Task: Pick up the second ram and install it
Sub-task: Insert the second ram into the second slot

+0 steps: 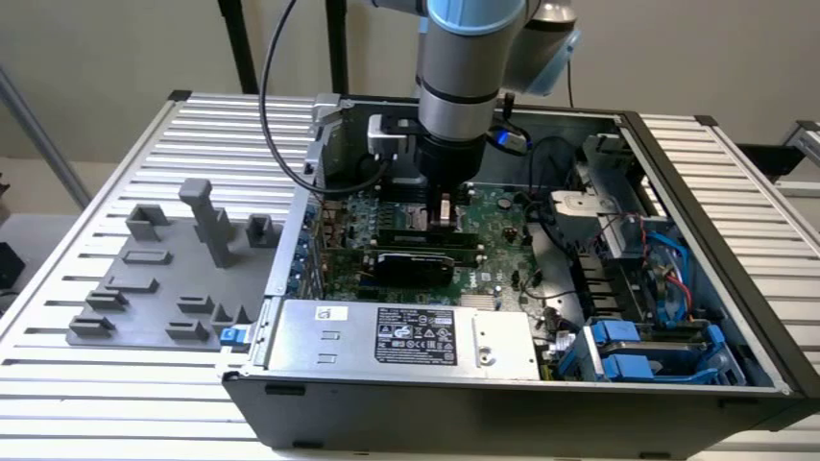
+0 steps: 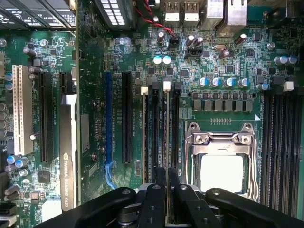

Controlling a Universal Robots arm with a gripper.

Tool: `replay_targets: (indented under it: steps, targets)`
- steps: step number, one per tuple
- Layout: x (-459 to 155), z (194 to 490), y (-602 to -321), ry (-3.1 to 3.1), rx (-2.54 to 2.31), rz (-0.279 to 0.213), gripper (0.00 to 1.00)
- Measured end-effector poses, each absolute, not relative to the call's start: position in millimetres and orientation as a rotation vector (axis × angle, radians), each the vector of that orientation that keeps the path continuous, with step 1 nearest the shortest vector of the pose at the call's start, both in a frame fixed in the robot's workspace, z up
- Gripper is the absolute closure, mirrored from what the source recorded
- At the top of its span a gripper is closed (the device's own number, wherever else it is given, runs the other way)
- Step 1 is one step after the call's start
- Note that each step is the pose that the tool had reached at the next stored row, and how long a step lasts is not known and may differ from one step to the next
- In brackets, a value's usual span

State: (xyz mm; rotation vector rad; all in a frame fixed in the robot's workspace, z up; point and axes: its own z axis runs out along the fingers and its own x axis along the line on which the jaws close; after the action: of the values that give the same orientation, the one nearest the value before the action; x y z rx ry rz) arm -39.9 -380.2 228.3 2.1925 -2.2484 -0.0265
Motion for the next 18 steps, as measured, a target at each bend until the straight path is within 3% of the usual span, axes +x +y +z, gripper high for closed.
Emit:
replay_targets:
  steps: [18]
  targets:
    - [-41.7,226.4,-378.6,-2.254,2.193,-0.02,1.0]
